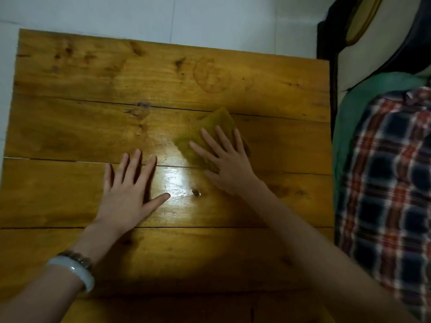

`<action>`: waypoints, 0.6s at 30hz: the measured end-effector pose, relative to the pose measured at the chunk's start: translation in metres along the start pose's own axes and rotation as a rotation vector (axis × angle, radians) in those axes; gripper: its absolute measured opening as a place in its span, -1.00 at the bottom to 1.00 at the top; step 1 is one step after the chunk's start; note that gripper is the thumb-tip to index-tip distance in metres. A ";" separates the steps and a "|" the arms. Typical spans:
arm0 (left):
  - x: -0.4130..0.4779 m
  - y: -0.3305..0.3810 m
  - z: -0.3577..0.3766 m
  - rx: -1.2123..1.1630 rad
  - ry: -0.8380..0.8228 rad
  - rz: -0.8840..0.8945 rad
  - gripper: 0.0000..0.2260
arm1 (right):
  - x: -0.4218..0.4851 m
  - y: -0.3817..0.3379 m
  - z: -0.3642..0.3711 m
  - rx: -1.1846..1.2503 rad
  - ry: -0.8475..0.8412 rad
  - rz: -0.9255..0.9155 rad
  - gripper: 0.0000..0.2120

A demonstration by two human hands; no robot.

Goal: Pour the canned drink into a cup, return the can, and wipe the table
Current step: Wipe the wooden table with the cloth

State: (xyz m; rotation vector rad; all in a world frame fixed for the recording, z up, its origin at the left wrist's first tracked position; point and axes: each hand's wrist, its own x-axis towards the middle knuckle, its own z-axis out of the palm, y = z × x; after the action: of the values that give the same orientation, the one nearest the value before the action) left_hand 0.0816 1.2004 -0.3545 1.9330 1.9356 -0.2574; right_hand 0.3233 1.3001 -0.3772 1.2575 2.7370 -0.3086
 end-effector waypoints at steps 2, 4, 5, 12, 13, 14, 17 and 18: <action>0.000 0.003 -0.003 -0.013 -0.008 -0.019 -0.19 | -0.031 0.037 0.002 -0.001 0.030 0.088 -0.40; 0.001 0.007 -0.007 -0.049 -0.009 -0.043 -0.18 | -0.049 0.072 -0.002 0.015 0.028 0.218 -0.41; 0.003 0.010 -0.008 -0.060 -0.002 -0.046 -0.18 | -0.049 0.085 -0.006 0.028 0.018 0.300 -0.42; 0.014 0.029 -0.013 -0.026 -0.006 -0.003 -0.20 | 0.043 0.053 -0.019 0.074 -0.026 0.459 -0.38; 0.015 0.030 -0.013 -0.020 -0.013 -0.005 -0.20 | 0.039 0.036 -0.016 0.047 -0.022 0.361 -0.35; 0.016 0.029 -0.013 -0.012 -0.015 -0.009 -0.19 | 0.028 0.023 -0.012 0.027 -0.024 0.259 -0.34; 0.019 0.021 -0.015 0.003 -0.039 -0.030 -0.19 | -0.025 0.029 -0.001 0.031 -0.003 0.100 -0.40; 0.020 0.019 -0.015 0.006 -0.057 -0.034 -0.18 | -0.044 0.043 0.002 0.036 0.003 0.117 -0.40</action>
State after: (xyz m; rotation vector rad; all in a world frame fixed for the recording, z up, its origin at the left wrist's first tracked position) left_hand 0.0984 1.2257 -0.3462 1.8775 1.9346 -0.3245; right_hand 0.3846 1.2941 -0.3765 1.4211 2.6583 -0.3456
